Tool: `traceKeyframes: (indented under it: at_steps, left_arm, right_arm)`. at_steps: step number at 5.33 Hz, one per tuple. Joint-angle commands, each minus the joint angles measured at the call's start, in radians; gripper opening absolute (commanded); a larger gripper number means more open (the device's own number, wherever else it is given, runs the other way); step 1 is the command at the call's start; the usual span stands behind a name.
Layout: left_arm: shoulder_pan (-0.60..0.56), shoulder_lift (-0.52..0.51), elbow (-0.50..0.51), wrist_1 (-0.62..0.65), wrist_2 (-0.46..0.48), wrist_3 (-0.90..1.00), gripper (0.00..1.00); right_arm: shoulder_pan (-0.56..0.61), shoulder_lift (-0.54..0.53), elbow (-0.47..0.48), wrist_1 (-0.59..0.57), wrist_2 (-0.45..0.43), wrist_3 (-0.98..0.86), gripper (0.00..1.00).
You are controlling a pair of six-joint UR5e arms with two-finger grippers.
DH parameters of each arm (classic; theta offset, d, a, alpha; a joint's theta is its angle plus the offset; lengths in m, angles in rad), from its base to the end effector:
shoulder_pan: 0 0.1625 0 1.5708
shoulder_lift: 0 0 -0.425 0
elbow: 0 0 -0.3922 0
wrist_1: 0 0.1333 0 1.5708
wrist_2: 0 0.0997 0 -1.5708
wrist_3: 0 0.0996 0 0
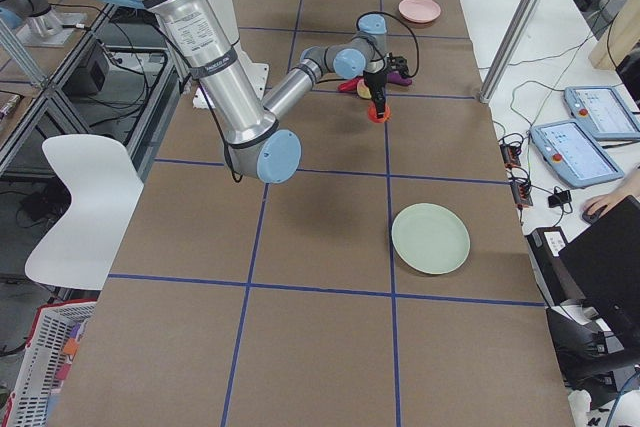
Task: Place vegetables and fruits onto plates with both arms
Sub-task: 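Carry the pomegranate with the right gripper onto the green plate and release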
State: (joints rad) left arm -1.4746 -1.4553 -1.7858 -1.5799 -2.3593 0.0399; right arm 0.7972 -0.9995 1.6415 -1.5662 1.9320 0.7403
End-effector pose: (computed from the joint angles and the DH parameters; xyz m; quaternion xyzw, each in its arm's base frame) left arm -0.0193 -0.4520 0.6047 0.0393 0.3848 0.0835 0.9184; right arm -0.4047 -0.5548 0.2995 0.1102 -0.3384 -0.0726 0.9317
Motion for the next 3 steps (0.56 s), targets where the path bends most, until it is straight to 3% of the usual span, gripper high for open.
traceKeyframes:
  at_steps: [1,2,3]
  left_arm:
    - [0.0,0.001,0.0,0.0,0.0,0.0,1.0]
    - [0.0,0.001,0.0,0.001,0.0,0.0,1.0]
    - [0.0,0.0,-0.001,0.0,0.0,0.0,1.0]
  right_arm:
    - [0.242,-0.079,-0.084,0.008,0.181,-0.343,0.0]
    - [0.322,-0.08,-0.256,0.166,0.227,-0.439,0.0]
    - [0.374,-0.083,-0.464,0.416,0.276,-0.467,0.0]
